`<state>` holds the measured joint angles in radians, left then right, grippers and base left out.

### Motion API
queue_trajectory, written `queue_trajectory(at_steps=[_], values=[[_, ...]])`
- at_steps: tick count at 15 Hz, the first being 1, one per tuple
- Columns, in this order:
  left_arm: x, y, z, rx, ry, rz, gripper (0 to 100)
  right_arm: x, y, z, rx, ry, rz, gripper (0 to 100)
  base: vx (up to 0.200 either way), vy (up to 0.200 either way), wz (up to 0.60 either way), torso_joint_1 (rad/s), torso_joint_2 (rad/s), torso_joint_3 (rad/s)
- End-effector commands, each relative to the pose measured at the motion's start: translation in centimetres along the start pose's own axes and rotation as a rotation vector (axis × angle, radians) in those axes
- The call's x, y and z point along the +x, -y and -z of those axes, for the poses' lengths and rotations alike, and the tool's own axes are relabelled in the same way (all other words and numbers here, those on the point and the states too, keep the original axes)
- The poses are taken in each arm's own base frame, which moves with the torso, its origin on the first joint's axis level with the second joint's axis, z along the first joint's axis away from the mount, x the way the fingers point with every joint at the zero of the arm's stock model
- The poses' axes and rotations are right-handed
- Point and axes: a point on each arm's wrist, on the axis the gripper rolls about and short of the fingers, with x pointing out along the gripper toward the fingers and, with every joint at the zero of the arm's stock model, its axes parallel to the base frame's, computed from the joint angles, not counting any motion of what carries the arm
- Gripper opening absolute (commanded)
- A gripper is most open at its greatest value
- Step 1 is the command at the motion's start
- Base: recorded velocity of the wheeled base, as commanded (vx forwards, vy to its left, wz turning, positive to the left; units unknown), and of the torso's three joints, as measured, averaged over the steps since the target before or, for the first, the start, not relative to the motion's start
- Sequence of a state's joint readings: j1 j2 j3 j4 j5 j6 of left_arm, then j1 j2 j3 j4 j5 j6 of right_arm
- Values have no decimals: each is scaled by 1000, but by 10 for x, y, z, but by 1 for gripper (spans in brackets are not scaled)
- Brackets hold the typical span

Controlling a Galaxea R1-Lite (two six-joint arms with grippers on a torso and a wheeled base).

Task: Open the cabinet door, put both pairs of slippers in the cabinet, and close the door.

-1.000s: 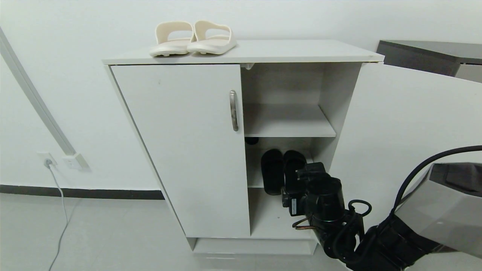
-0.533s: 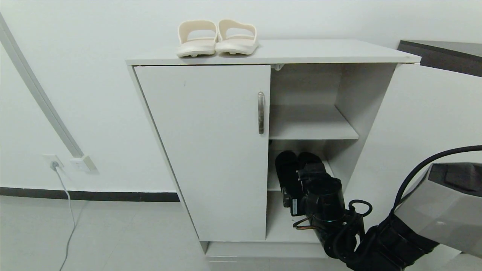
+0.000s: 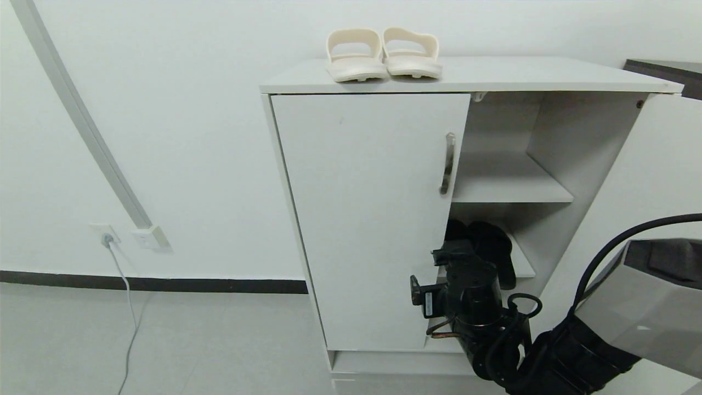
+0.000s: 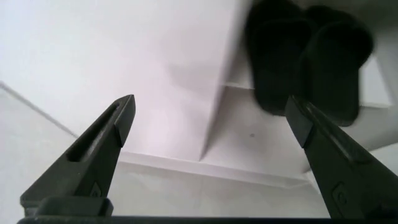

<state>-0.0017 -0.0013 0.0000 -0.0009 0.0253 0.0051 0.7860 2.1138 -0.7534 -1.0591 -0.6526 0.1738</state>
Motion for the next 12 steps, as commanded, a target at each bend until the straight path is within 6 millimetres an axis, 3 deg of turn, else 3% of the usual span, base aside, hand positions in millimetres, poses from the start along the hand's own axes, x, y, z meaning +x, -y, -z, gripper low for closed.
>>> queue_trajectory(at_steps=[1,2,12], values=[[0,0,0,0,-1,-1,0,0,0,1,-3,-3,4,100,0,200,0,2,2,7],[0,0,0,0,-1,-1,0,0,1,2,-7,-4,5,100,0,200,0,7,2,-2],[0,0,0,-8,-1,-4,0,-4,2,4,-25,23,-11,100,0,0,0,0,0,0]])
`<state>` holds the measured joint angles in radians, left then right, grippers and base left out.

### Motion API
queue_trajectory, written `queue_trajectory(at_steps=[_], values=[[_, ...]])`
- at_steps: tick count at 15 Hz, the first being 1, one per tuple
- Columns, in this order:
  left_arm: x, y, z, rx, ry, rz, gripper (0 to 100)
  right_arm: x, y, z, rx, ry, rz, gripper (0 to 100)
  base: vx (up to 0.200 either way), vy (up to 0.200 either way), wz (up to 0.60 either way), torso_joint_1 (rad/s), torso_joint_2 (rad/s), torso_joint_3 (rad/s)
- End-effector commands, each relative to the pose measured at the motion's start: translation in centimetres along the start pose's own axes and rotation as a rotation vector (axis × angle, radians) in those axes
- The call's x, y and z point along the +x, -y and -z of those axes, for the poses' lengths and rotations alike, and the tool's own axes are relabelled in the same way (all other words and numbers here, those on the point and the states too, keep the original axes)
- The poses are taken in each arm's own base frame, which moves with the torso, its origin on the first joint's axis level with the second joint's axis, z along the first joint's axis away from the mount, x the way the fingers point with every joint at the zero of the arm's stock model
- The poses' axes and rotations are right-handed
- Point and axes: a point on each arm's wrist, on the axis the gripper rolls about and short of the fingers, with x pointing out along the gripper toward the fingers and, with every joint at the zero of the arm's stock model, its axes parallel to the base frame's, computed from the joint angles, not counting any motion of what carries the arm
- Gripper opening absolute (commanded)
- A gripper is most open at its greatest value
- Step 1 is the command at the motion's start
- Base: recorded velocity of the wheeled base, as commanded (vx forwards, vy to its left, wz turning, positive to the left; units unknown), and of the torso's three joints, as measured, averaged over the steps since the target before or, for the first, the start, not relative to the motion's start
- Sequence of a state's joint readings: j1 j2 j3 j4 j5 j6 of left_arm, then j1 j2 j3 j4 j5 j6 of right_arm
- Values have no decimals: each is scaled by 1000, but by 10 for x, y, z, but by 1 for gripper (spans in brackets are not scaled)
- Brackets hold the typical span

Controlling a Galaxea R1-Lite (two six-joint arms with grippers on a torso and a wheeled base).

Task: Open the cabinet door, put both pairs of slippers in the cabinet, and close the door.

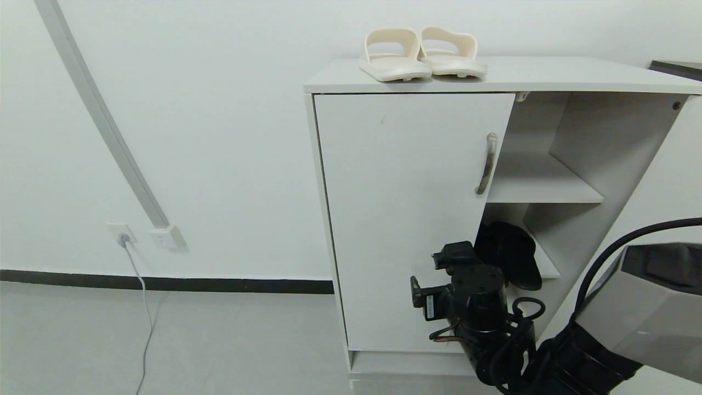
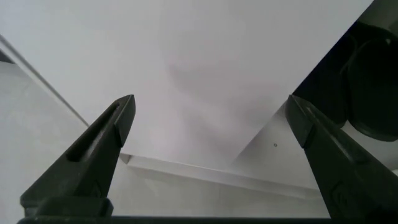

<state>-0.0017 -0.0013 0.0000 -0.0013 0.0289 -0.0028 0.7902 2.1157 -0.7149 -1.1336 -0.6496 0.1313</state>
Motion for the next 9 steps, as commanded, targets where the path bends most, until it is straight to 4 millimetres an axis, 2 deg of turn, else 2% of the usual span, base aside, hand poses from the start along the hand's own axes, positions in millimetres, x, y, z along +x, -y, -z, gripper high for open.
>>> queue_trajectory(at_steps=[1,9], values=[[0,0,0,0,-1,-2,0,-1,-2,3,-8,-7,-6,100,0,0,0,0,0,0],[0,0,0,-6,-1,-2,0,-10,-10,6,-11,0,-48,100,0,0,0,0,0,0]])
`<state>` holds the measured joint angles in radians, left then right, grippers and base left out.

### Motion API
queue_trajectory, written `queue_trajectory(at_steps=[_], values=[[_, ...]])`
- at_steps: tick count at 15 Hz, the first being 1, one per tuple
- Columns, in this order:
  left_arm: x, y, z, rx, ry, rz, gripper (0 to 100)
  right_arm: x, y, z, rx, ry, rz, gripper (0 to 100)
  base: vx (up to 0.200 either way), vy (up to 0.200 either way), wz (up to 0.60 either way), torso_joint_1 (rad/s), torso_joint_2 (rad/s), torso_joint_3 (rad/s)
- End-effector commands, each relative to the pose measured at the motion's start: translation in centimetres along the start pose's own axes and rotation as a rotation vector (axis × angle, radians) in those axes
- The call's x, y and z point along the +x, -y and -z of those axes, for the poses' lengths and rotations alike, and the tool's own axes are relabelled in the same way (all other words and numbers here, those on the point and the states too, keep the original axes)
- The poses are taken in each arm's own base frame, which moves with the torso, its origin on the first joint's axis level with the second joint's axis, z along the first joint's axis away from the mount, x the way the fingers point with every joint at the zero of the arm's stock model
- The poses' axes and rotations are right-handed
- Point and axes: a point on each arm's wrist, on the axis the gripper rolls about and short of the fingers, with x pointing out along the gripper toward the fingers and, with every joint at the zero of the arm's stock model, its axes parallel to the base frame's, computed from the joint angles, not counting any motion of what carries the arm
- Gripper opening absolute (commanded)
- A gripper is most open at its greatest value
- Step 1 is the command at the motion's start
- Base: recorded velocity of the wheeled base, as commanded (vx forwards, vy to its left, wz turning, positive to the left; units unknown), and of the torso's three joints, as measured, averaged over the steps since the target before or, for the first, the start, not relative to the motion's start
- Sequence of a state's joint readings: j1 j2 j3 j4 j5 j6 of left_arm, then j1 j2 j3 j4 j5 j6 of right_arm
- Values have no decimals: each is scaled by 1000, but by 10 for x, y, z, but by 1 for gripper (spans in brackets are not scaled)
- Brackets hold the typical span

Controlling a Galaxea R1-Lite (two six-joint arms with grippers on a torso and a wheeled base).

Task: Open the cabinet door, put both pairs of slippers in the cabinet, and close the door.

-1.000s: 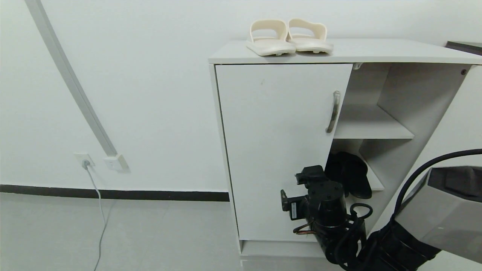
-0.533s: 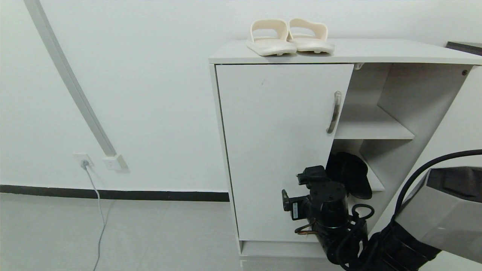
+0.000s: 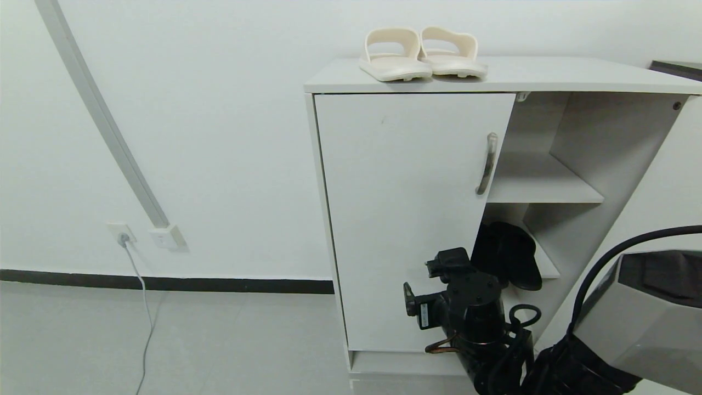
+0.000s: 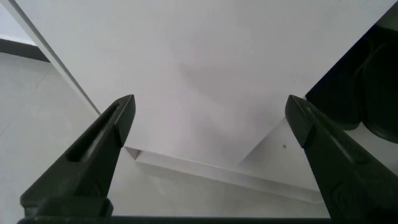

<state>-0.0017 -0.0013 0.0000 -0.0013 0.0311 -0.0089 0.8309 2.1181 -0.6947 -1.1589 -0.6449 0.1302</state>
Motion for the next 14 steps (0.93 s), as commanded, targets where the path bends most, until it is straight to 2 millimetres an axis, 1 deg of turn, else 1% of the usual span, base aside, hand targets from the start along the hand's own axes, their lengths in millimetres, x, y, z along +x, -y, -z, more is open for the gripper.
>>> queue_trajectory(at_steps=[1,3,5,8,14], values=[[0,0,0,0,-1,-1,0,0,-1,2,-3,-3,-4,100,0,0,0,0,0,0],[0,0,0,-2,-1,-1,0,-1,-1,2,-3,-3,-7,100,0,0,0,0,0,0],[0,0,0,-2,-1,-1,0,-2,-2,2,-3,-2,-8,100,0,0,0,15,-151,-178],[0,0,0,-2,-1,-1,0,-2,-1,3,-7,-6,-6,100,0,0,0,36,-383,-329],[0,0,0,-2,-1,-1,0,-1,-1,4,-14,-9,-6,100,0,0,0,110,-452,-343]])
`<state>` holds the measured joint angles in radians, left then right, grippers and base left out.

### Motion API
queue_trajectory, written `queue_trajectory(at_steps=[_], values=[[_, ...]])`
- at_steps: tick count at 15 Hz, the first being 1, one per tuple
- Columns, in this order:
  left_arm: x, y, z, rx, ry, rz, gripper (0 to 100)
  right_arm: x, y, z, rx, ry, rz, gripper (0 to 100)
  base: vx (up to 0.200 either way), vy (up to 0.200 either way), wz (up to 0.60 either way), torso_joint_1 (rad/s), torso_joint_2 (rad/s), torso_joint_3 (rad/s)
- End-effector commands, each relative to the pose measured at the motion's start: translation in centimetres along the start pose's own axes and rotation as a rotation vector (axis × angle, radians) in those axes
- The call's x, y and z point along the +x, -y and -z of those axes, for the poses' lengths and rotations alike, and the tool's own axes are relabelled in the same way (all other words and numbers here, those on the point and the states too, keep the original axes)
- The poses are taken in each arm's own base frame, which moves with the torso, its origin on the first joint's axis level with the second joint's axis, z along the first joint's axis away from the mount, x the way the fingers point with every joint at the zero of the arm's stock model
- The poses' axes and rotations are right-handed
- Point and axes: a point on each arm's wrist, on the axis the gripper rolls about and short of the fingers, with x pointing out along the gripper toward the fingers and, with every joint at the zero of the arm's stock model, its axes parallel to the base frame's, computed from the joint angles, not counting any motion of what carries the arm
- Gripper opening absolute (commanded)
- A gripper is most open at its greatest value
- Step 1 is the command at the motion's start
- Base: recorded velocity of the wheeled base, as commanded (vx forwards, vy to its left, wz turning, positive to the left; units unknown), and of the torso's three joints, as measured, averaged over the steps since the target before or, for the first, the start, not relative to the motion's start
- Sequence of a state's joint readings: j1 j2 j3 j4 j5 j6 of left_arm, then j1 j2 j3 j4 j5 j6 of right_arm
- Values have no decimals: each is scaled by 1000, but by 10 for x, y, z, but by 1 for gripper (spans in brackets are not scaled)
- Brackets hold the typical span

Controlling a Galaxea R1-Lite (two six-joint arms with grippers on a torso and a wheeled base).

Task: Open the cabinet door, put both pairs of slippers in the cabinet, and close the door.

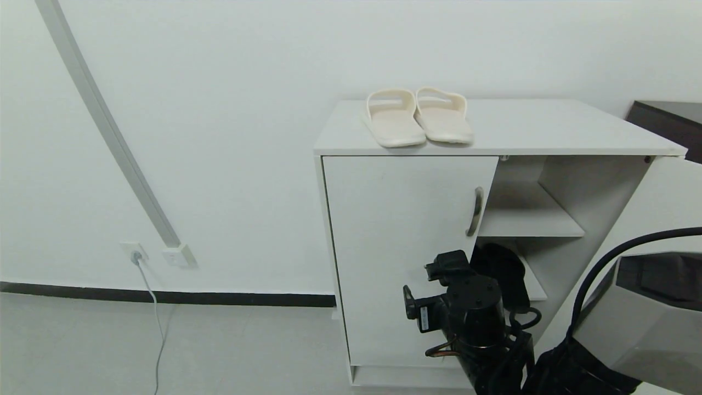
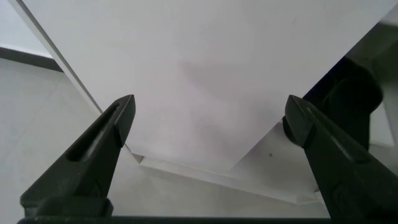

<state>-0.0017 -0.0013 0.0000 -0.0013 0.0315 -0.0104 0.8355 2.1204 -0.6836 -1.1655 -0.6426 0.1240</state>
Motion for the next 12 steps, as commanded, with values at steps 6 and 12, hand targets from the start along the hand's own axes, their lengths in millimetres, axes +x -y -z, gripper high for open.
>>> queue_trajectory(at_steps=[6,12], values=[[0,0,0,0,-1,-1,0,1,0,2,-3,-5,2,100,0,0,0,160,-478,-321],[0,0,0,0,-1,1,0,1,1,4,-7,-10,2,100,0,0,0,198,-513,-313]])
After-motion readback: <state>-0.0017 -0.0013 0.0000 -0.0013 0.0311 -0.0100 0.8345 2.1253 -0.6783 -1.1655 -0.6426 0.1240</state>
